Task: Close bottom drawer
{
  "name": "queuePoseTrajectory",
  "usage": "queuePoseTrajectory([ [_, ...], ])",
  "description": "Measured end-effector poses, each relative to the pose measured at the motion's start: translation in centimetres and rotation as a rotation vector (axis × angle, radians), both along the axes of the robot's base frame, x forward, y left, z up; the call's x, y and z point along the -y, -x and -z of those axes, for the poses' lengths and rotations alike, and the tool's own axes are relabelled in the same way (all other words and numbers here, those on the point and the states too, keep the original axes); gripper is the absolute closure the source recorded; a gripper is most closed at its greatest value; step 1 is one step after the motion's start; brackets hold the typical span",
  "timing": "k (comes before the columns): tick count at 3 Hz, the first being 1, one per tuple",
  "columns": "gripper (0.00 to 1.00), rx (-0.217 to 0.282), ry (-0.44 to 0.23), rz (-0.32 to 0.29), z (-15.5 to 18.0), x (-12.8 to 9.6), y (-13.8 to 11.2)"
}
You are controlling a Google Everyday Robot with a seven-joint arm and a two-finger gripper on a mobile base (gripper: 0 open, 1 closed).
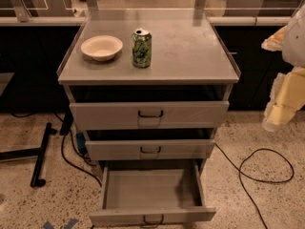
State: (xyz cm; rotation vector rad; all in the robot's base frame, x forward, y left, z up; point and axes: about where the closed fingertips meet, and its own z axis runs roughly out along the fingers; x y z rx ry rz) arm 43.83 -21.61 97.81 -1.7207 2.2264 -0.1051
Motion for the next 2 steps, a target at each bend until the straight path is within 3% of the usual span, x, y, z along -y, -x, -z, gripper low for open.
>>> queuePoseTrajectory([
  [2, 0.0, -0.008, -0.008, -0.02, 2.0, -0.3, -0.4],
])
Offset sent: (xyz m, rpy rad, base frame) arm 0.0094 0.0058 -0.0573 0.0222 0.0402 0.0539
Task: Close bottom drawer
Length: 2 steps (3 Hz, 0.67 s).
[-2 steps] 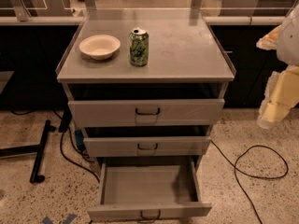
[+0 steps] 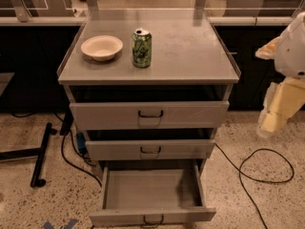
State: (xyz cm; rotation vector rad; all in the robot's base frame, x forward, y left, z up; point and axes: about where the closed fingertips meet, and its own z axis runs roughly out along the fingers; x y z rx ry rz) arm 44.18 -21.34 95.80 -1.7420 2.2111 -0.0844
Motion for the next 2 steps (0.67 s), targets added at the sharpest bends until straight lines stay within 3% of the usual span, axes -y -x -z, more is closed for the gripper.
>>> queuePoseTrajectory([
  [1, 0.0, 0.03, 0.019, -0.036, 3.9, -0.4, 0.7],
  [2, 0.0, 0.027, 0.011, -0.077, 11.0, -0.8, 1.8],
])
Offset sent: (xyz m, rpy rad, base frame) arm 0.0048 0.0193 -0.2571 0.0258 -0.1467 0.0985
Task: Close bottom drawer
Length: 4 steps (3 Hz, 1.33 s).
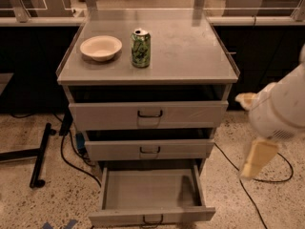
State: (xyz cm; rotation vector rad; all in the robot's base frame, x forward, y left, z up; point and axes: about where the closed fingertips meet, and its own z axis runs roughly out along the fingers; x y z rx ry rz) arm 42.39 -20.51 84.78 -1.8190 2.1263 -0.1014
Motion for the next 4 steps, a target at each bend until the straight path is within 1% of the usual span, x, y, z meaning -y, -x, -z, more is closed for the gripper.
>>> queuePoseTrajectory([
  [1, 0.0, -0.056, -0.032, -0.025, 9.8, -0.8, 1.6],
  [2, 0.0, -0.154, -0.062, -0.051, 21.8, -2.3, 3.2],
  [3, 0.0, -0.195, -0.119, -0.012, 31.4, -3.1, 3.4],
  [4, 0.0, -0.192, -0.172, 0.054, 40.3, -3.7, 1.8],
])
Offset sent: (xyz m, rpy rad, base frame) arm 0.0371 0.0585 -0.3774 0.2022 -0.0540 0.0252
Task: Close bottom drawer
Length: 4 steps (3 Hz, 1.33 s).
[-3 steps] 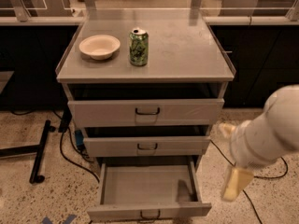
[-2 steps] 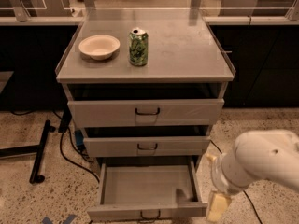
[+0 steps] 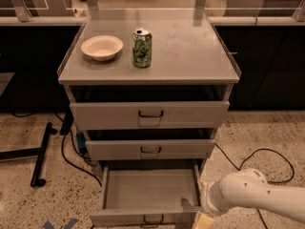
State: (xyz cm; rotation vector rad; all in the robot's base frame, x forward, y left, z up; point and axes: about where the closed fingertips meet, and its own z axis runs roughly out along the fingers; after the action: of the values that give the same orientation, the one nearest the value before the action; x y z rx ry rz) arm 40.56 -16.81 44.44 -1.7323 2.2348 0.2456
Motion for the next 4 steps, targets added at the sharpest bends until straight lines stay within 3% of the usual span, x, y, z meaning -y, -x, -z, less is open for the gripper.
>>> queuePoseTrajectory([
  [1, 0.0, 0.036, -0.071, 0.091, 6.2, -1.3, -3.6],
  [2, 0.0, 0.095, -0.18, 0.149, 12.4, -4.0, -7.4],
  [3, 0.0, 0.04, -0.21, 0.168, 15.8, -5.1, -5.3],
  [4, 0.0, 0.039, -0.208, 0.169, 15.9, -5.1, -5.3],
])
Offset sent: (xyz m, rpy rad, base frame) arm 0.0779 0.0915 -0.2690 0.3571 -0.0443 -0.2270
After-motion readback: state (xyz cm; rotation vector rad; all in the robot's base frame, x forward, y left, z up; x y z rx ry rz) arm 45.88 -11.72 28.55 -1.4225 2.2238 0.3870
